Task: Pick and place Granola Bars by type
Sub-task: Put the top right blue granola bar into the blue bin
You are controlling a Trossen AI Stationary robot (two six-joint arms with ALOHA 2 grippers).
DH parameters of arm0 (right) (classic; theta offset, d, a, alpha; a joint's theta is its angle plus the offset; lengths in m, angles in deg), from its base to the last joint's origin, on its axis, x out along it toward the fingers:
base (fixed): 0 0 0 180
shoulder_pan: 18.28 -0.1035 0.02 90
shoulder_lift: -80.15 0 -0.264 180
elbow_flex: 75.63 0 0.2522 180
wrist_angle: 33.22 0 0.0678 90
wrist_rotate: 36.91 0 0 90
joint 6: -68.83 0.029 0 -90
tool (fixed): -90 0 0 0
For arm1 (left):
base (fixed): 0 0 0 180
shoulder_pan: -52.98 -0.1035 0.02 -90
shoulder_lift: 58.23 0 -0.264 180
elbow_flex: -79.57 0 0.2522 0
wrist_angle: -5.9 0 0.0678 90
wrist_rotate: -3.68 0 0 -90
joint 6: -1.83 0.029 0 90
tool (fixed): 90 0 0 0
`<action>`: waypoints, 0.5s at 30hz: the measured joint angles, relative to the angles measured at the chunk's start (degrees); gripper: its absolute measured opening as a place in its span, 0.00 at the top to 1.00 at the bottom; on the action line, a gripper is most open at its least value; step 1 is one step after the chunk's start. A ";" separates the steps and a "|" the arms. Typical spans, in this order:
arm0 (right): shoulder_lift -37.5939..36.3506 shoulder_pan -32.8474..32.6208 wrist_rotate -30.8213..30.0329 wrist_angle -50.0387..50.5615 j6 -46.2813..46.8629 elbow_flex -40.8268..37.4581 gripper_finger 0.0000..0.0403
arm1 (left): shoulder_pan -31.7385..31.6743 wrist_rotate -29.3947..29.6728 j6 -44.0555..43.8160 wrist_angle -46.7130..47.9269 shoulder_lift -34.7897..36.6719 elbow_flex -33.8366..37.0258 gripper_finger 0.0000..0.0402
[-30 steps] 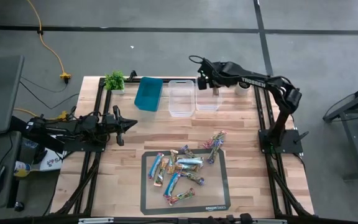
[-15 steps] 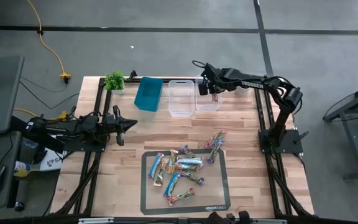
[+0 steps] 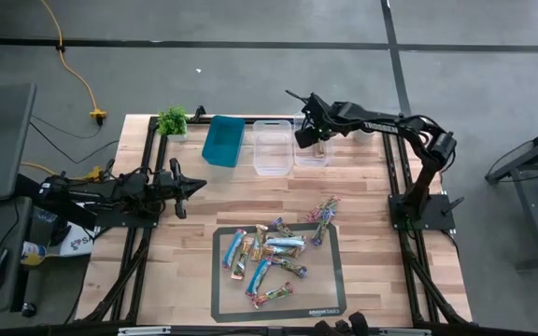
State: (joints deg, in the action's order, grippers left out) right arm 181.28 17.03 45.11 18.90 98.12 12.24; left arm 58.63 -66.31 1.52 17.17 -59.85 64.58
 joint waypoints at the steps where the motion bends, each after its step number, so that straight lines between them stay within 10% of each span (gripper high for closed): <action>1: -0.86 -0.12 -0.03 -0.44 -0.98 0.00 0.60 | 0.00 0.00 0.00 0.01 -0.01 -0.01 1.00; 15: -18.36 -9.07 14.44 -3.64 -8.94 0.09 0.59 | 0.00 0.00 0.00 -0.01 -0.01 0.01 1.00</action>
State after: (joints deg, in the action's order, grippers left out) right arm 162.92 7.96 59.55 15.25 89.19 12.33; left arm 58.63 -66.31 1.52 17.16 -59.86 64.60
